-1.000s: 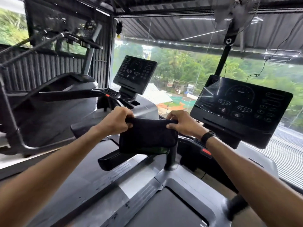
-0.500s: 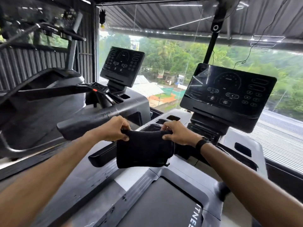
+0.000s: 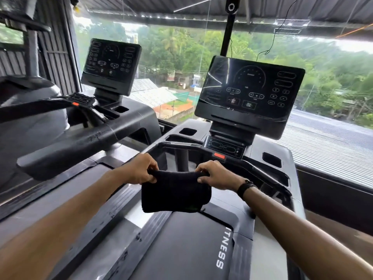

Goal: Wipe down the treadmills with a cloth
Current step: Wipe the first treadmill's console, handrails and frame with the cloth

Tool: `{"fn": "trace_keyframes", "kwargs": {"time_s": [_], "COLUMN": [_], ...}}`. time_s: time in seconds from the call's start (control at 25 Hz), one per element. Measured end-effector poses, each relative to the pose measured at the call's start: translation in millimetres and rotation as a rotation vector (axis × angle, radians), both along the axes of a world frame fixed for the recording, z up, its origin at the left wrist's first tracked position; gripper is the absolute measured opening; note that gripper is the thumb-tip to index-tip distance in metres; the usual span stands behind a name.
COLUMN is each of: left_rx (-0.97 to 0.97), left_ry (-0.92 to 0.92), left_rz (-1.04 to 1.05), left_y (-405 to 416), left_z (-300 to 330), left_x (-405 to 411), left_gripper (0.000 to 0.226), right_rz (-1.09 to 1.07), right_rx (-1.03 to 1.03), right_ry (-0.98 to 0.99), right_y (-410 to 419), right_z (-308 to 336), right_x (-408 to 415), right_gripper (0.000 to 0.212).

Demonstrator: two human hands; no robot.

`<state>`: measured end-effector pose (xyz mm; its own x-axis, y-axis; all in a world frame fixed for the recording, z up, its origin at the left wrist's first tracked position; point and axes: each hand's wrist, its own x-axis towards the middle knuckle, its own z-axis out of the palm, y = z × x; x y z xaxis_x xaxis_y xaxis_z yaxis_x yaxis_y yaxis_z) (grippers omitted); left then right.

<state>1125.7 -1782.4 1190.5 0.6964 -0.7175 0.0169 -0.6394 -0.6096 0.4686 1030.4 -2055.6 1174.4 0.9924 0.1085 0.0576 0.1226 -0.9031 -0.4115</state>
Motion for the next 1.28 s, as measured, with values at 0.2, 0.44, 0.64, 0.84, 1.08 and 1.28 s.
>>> {"fn": "trace_keyframes", "kwargs": {"time_s": [0.2, 0.44, 0.64, 0.84, 1.08, 1.28], "left_rx": [0.019, 0.129, 0.191, 0.258, 0.234, 0.124], "left_ry": [-0.047, -0.096, -0.018, 0.228, 0.235, 0.181], "left_rz": [-0.033, -0.044, -0.174, -0.301, -0.391, -0.439], "left_y": [-56, -124, -211, -291, -352, -396], "left_z": [-18, -5, 31, 23, 17, 40], "left_x": [32, 97, 157, 182, 223, 274], "left_gripper": [0.011, 0.011, 0.016, 0.011, 0.013, 0.014], "right_rz": [-0.038, -0.035, -0.07, -0.117, -0.203, -0.29], "right_rx": [0.001, 0.031, 0.043, 0.107, 0.256, 0.279], "right_ry": [-0.041, -0.093, -0.148, -0.095, -0.111, -0.221], "right_y": [-52, -118, -198, -273, -322, -356], "right_z": [-10, -10, 9, 8, -8, 16], "right_x": [13, 68, 105, 112, 122, 155], "right_gripper": [0.014, 0.013, 0.014, 0.01, 0.008, 0.009]}}
